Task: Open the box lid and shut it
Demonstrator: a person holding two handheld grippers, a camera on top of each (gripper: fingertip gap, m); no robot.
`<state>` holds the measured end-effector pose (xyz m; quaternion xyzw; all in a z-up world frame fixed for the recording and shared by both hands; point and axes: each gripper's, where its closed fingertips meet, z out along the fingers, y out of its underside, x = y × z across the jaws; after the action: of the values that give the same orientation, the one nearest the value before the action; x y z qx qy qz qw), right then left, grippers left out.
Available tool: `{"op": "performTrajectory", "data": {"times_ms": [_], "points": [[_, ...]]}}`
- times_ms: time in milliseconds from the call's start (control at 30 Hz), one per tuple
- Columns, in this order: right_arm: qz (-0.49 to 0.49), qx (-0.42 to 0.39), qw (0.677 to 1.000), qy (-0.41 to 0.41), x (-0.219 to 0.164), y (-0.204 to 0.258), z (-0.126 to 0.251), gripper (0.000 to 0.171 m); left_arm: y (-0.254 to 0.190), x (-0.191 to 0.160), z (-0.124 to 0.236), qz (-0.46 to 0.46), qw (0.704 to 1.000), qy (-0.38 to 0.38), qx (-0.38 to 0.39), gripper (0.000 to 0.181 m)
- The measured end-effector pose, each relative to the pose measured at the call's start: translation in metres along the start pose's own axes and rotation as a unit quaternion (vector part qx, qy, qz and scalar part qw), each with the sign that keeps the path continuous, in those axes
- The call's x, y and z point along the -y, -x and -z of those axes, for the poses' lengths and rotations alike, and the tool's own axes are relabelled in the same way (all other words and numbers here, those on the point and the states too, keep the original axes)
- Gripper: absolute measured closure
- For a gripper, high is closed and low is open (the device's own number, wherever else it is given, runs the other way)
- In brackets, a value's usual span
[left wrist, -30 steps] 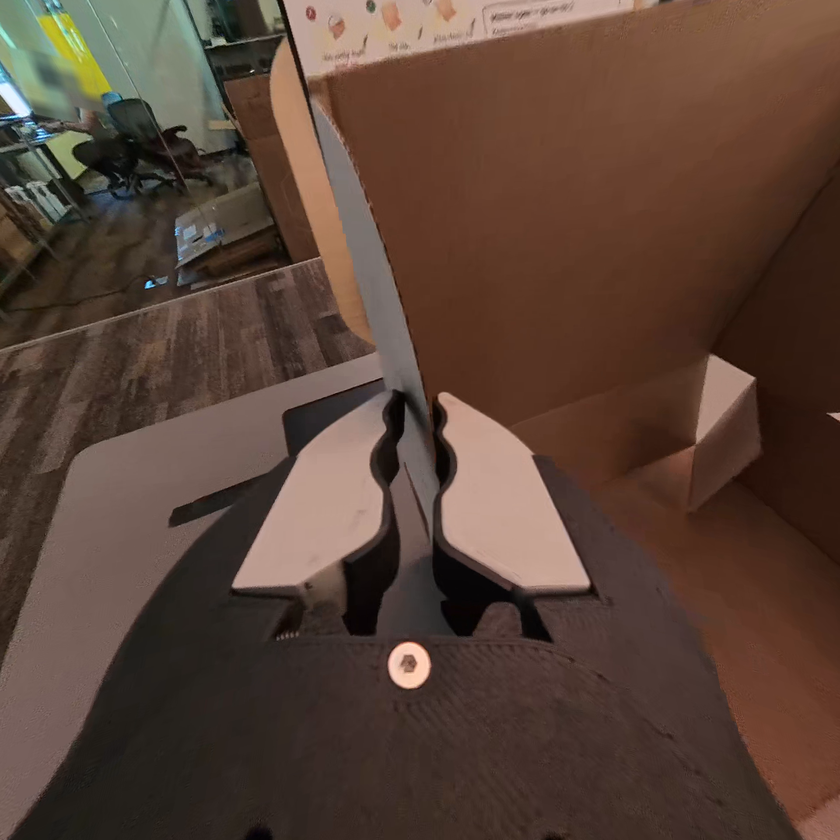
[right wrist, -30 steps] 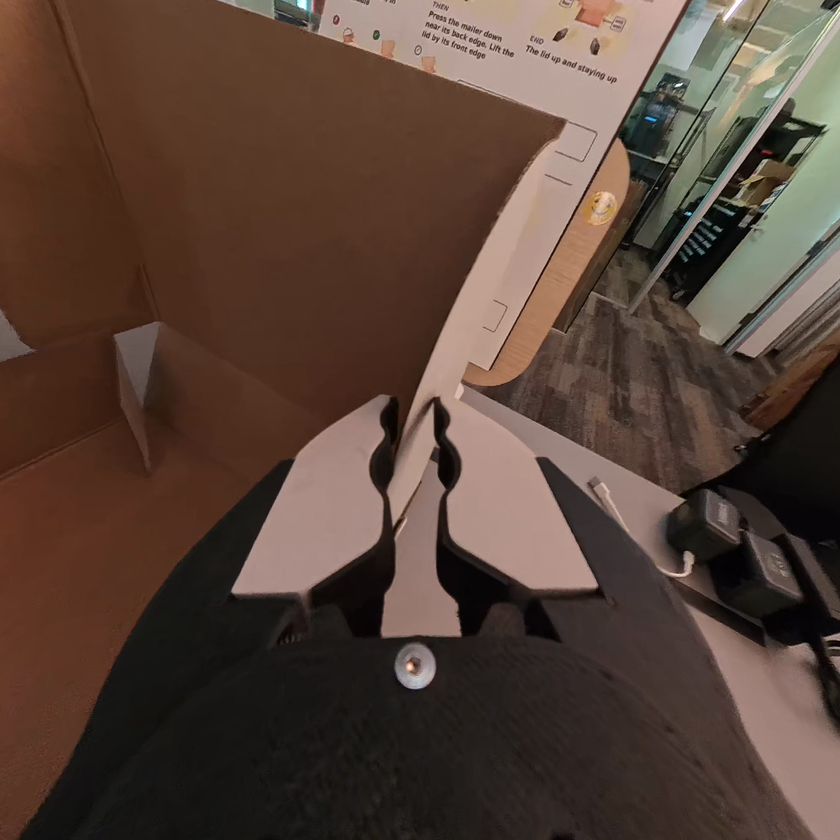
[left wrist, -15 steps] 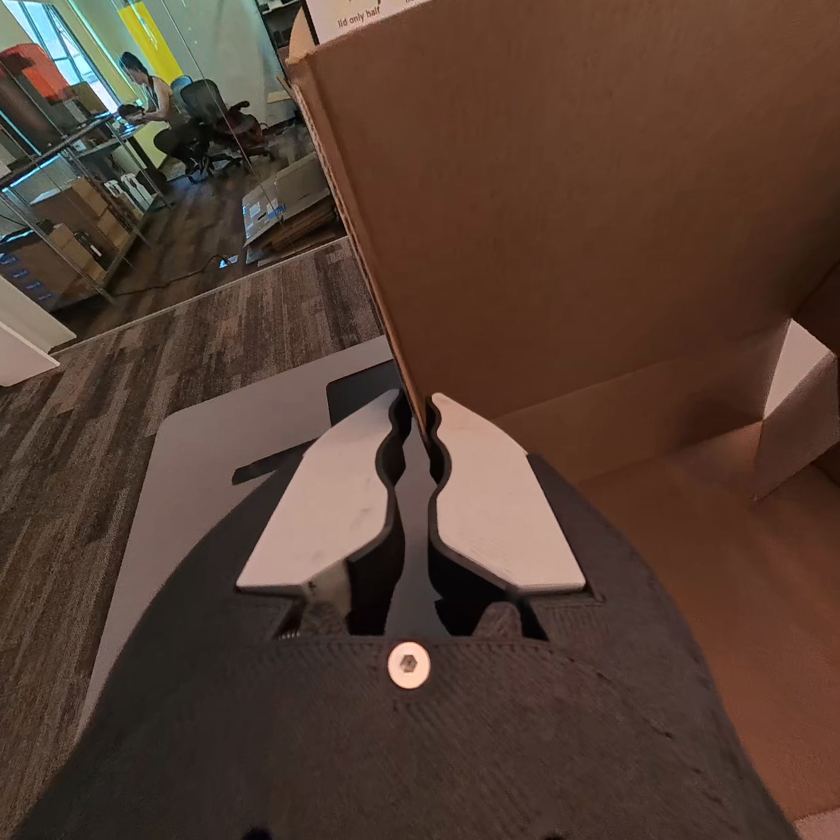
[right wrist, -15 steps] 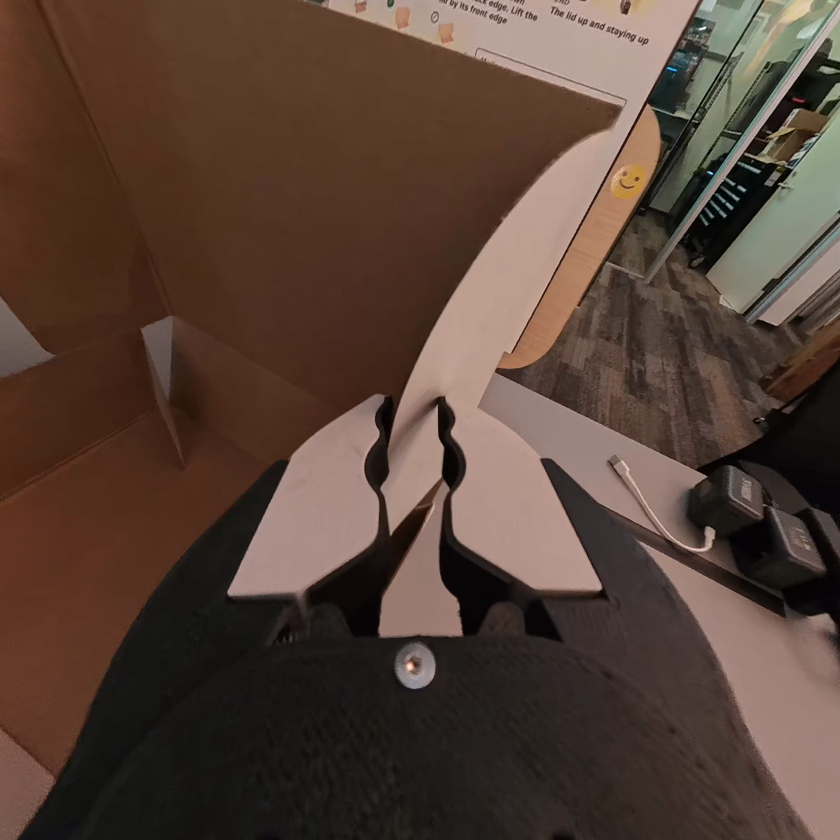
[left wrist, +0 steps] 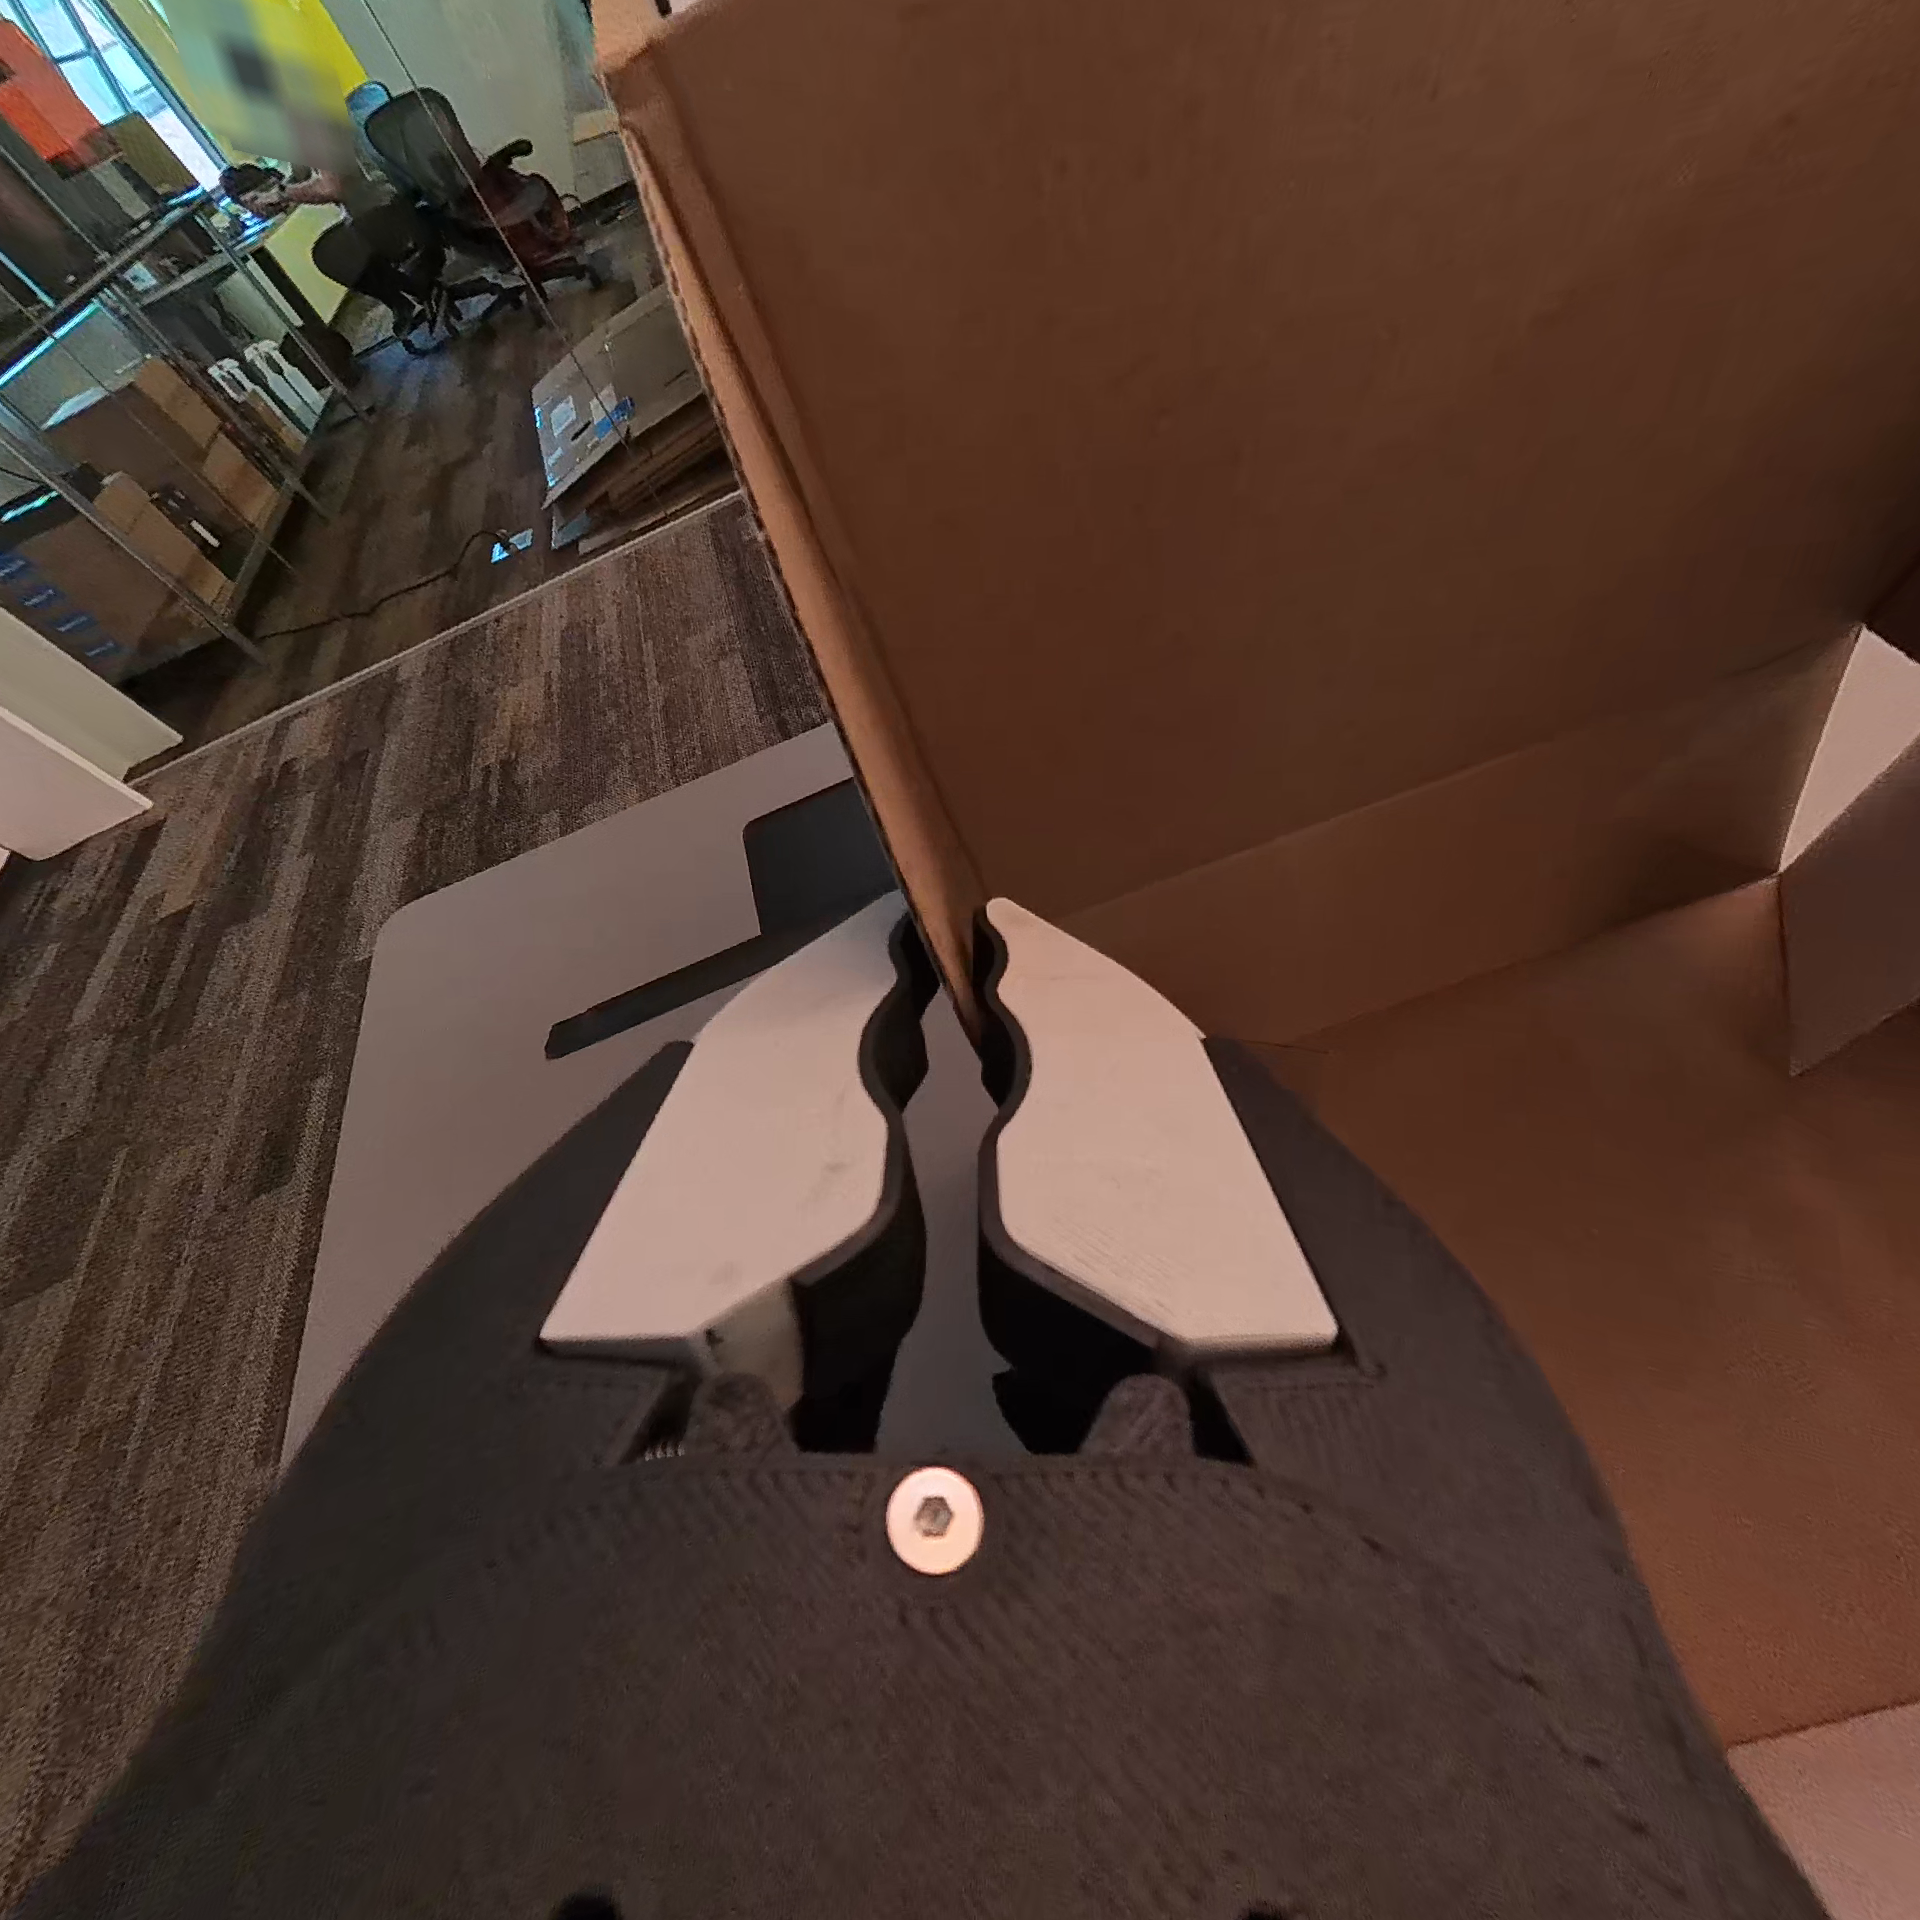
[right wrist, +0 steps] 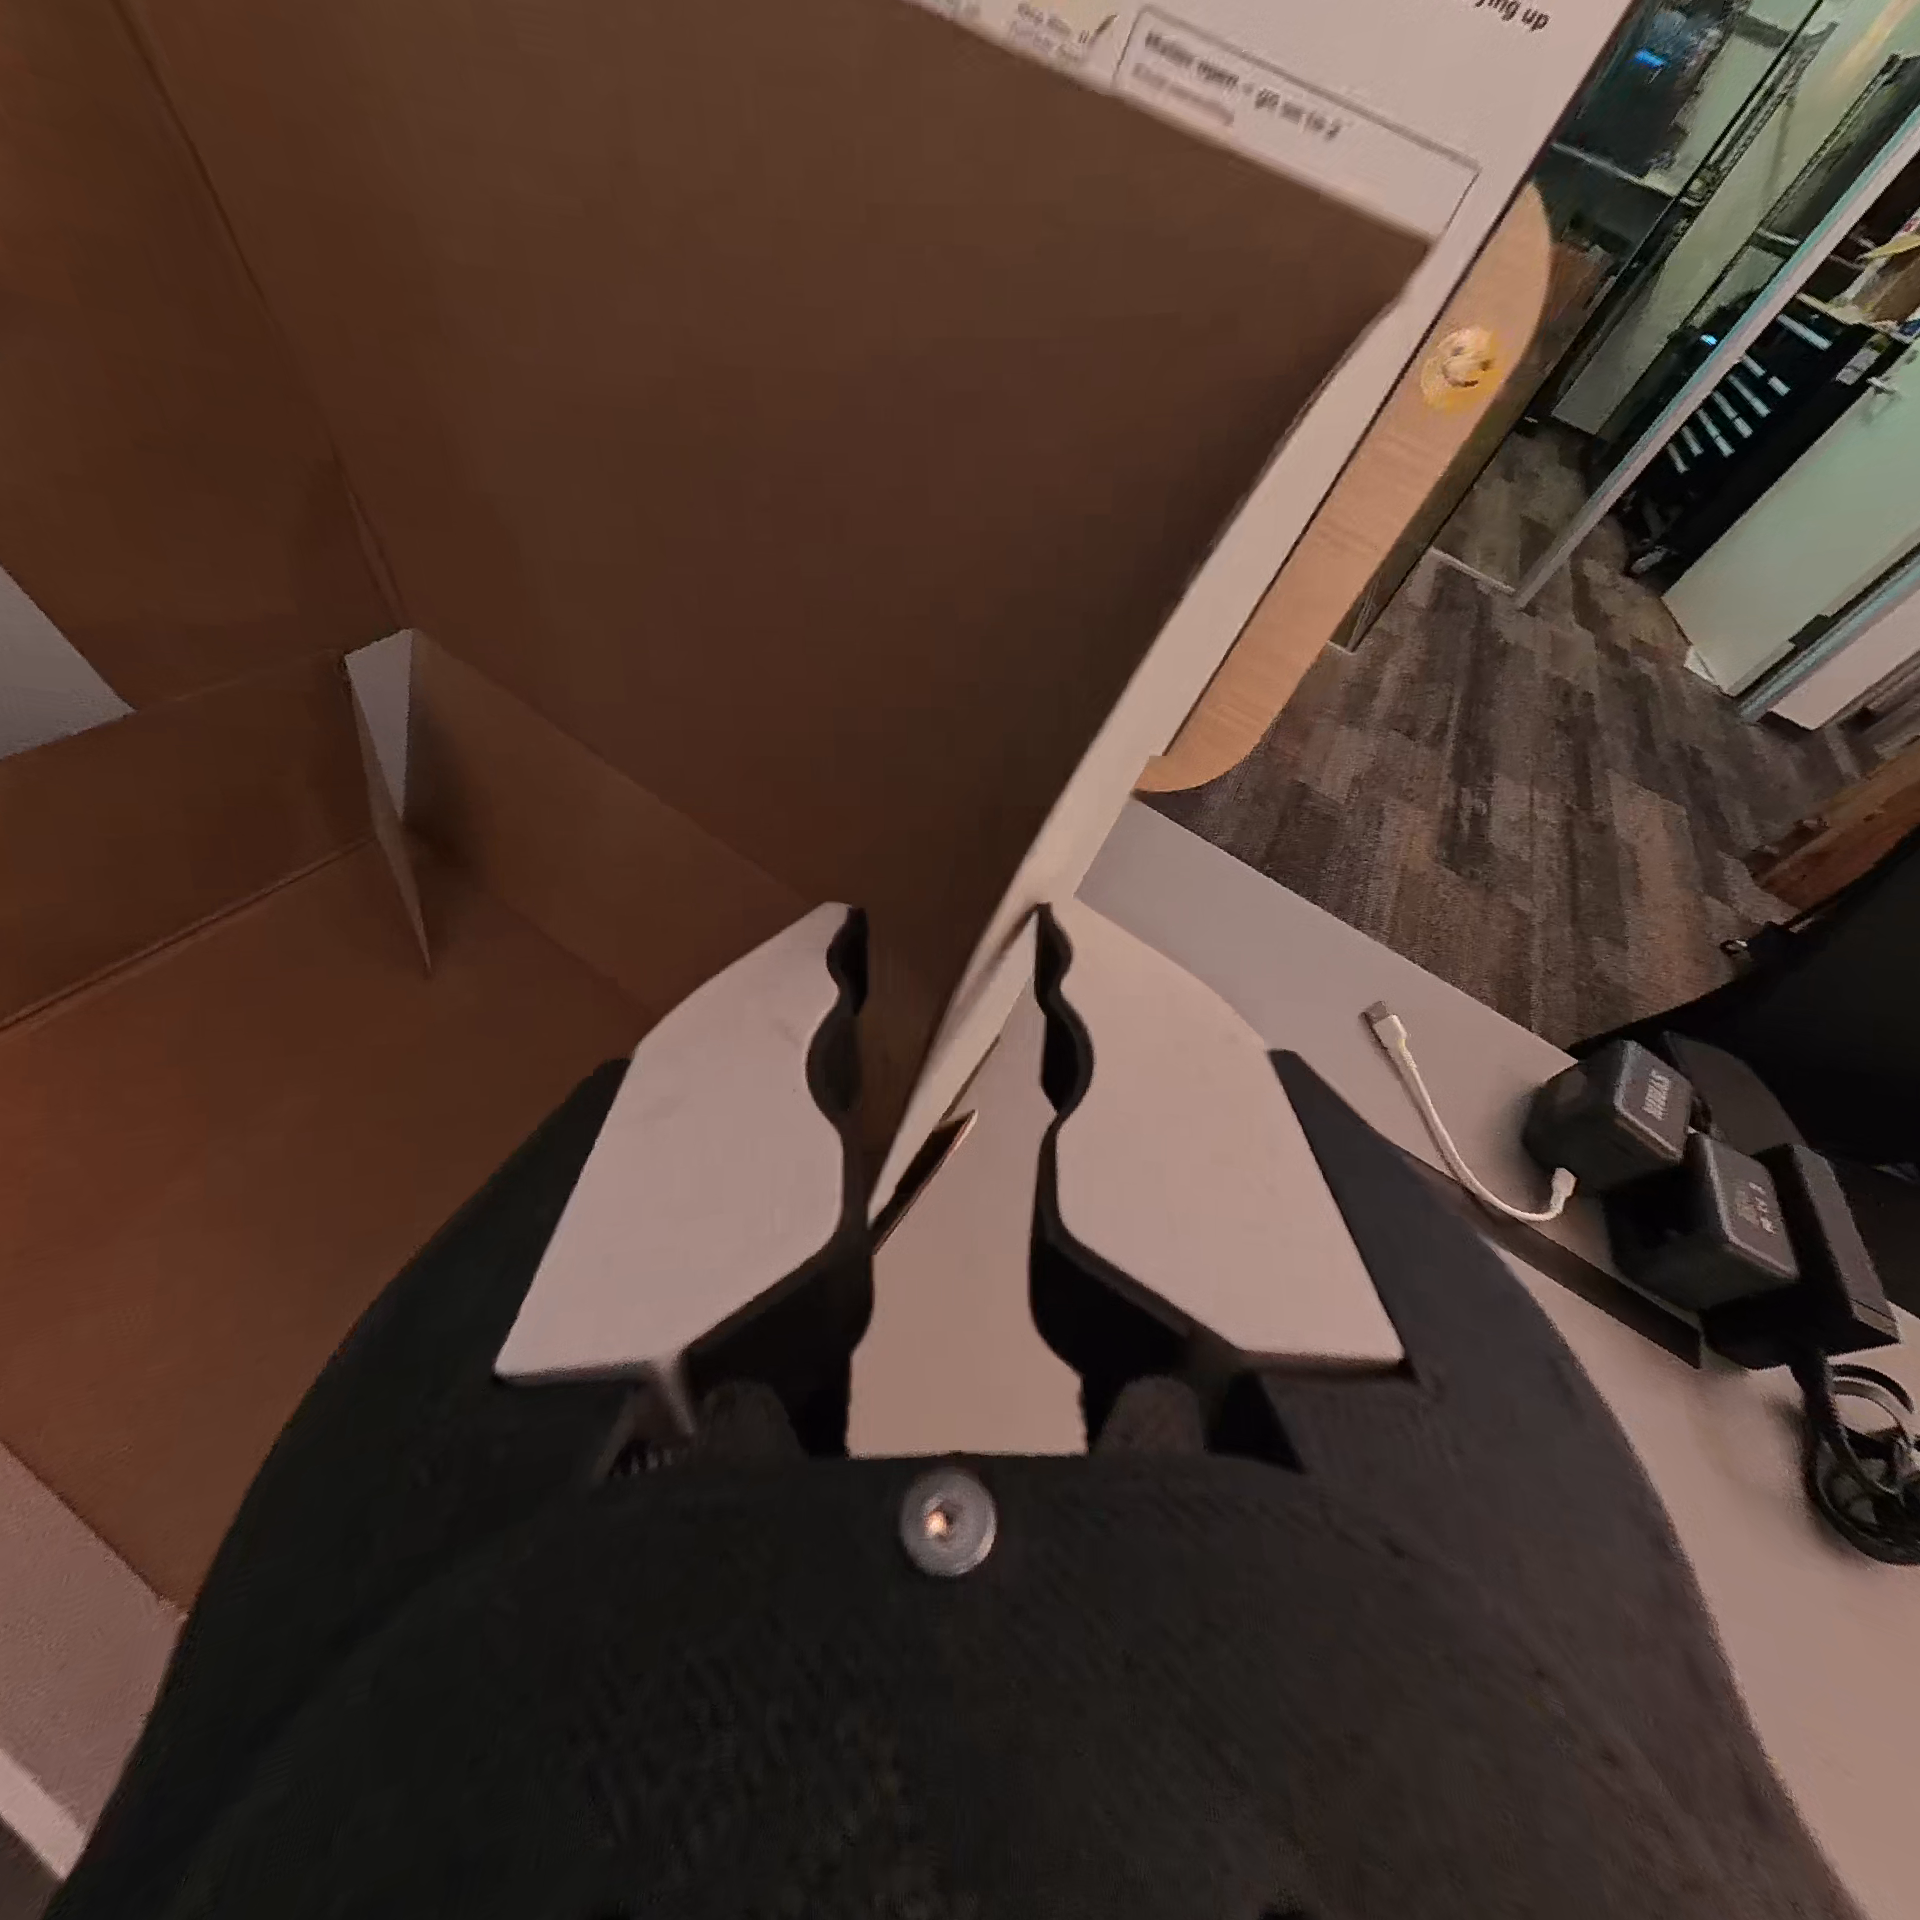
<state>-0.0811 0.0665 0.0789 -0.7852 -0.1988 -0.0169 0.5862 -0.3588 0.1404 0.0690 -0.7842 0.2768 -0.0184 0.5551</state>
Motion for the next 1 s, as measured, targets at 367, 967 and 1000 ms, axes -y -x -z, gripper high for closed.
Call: {"op": "performTrajectory", "data": {"times_ms": [367, 967, 1000], "points": [[0.186, 0.16, 0.958, -0.15, 0.059, 0.15, 0.029, 0.151, 0.001, 0.001, 0.001, 0.019, 0.999, -0.006, -0.025, 0.178], [0.174, 0.208, 0.952, 0.145, -0.058, 0.216, -0.163, 0.163, -0.004, 0.01, 0.016, 0.033, 0.998, -0.019, -0.059, 0.179], [0.162, 0.208, 0.952, 0.152, -0.058, 0.215, -0.164, 0.164, -0.004, 0.01, 0.017, 0.034, 0.998, -0.015, -0.059, 0.179]]}}
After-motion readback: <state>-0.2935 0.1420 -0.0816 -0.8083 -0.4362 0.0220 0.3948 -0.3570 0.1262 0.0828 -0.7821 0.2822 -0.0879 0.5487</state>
